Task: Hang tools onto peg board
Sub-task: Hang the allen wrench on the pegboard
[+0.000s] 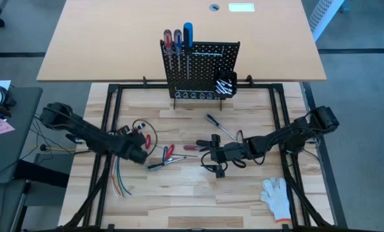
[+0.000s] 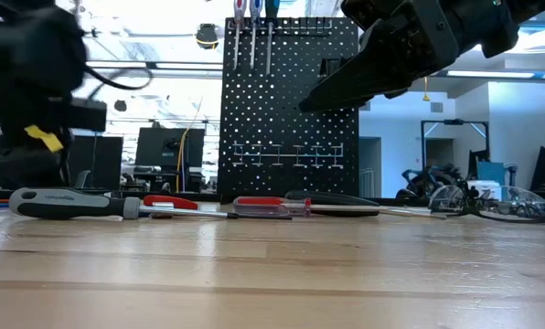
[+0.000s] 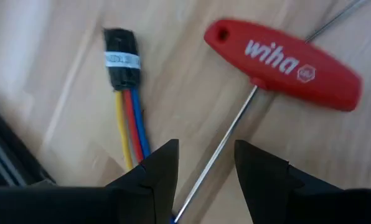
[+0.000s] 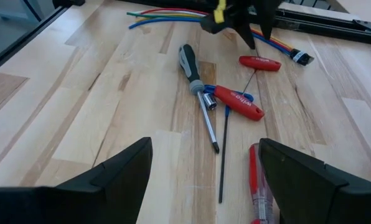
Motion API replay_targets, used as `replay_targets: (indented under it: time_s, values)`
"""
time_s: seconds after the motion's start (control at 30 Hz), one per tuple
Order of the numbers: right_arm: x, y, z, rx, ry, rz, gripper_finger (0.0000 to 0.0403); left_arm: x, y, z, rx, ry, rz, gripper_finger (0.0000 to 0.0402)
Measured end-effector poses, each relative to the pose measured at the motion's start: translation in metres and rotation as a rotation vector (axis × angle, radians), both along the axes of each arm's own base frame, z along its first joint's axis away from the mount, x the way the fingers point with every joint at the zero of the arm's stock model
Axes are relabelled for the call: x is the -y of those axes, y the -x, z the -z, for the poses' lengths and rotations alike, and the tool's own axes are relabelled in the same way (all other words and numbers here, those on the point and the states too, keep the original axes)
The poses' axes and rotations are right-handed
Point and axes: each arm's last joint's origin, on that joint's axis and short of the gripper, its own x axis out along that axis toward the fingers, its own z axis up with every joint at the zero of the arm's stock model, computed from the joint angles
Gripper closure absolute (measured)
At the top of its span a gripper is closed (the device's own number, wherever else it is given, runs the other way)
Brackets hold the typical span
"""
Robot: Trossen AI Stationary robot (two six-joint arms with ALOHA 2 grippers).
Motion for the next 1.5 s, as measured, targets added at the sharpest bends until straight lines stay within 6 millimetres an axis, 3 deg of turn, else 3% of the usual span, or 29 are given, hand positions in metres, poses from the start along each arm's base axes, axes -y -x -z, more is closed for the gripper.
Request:
replay_targets:
  time_s: [0.33, 0.47, 0.63, 0.77, 1.03, 1.3, 1.5]
  values:
    - [0.000, 0.001, 0.002, -0.018, 0.002, -0.001, 0.0101, -0.038, -0.019, 0.001, -0.022, 0.197, 0.033, 0.0261]
    - [0.000, 0.002, 0.003, -0.029, 0.005, -0.001, 0.0101, -0.049, -0.022, 0.001, -0.003, 0.292, 0.033, 0.0302]
    - [-0.001, 0.002, 0.004, -0.044, -0.007, 0.005, 0.0101, -0.054, -0.024, 0.001, 0.020, 0.331, 0.046, 0.0382]
    - [-0.003, 0.003, 0.005, -0.052, -0.011, 0.000, 0.0101, -0.053, -0.026, 0.001, 0.058, 0.357, 0.024, 0.0393]
    - [-0.006, 0.004, 0.004, -0.049, -0.018, -0.008, 0.0101, -0.035, -0.028, -0.005, 0.201, 0.278, -0.064, 0.0400]
    - [-0.005, 0.004, 0.002, 0.029, -0.065, 0.008, 0.0101, 0.008, -0.059, -0.034, 0.691, 0.082, 0.103, 0.0401]
    - [-0.005, -0.001, -0.010, 0.173, -0.112, 0.089, 0.0101, 0.032, -0.082, -0.040, 0.903, -0.098, 0.198, 0.0401]
